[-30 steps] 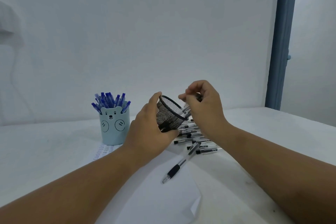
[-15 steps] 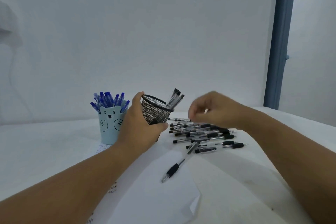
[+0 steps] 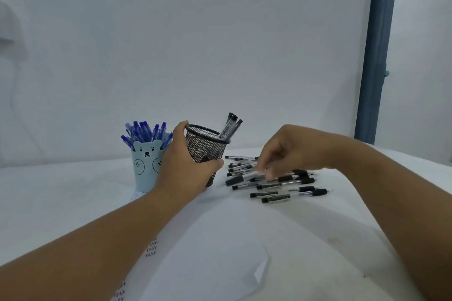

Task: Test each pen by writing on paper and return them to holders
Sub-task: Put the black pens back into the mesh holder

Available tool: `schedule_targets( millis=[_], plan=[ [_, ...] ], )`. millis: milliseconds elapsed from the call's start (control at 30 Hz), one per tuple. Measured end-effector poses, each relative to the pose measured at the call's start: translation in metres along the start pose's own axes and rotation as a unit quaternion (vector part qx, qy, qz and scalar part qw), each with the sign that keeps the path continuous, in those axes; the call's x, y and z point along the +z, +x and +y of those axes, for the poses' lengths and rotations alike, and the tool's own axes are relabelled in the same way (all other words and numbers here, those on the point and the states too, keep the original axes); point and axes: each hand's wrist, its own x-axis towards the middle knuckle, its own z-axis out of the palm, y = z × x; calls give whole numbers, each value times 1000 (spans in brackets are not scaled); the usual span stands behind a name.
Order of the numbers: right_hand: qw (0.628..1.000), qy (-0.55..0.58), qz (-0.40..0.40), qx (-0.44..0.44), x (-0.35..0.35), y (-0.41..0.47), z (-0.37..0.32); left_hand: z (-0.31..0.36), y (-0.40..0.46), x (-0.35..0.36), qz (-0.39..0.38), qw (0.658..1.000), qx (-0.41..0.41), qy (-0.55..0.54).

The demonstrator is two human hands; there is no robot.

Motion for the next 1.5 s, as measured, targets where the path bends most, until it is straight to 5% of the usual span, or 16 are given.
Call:
schedule_targets(
  millis=[133, 233, 367, 467, 700, 800, 867, 1000, 1367, 1500],
  plan=[
    [975, 172, 139, -31, -6, 1, 9, 1, 0, 0, 0, 1000, -3, 3],
    [905, 346, 241, -64, -10, 4, 10, 0, 1, 1, -1, 1000, -1, -3],
    [799, 526, 278, -89, -12, 7, 6, -1, 1, 1, -2, 1000, 2, 3],
    [767, 579, 263, -85, -6, 11, -1, -1, 1, 1, -2, 1000, 3, 8],
    [822, 528, 210, -22, -2, 8, -10, -2, 2, 1, -3, 1000, 1, 16],
    [962, 230, 146, -31, -3, 4, -6, -3, 2, 2, -2, 1000, 0, 16],
    [999, -30, 40, -21, 2, 2, -4, -3, 1, 3, -1, 1000, 1, 15],
    [974, -180, -101, 97, 16, 3, -2, -4, 2, 2, -2, 1000, 3, 14],
    [959, -246, -100, 94, 20, 6, 2, -2, -1, 2, -13, 1000, 8, 13],
    [966, -232, -44, 100, 15, 8, 7, -2, -1, 2, -18, 1000, 12, 10]
  ],
)
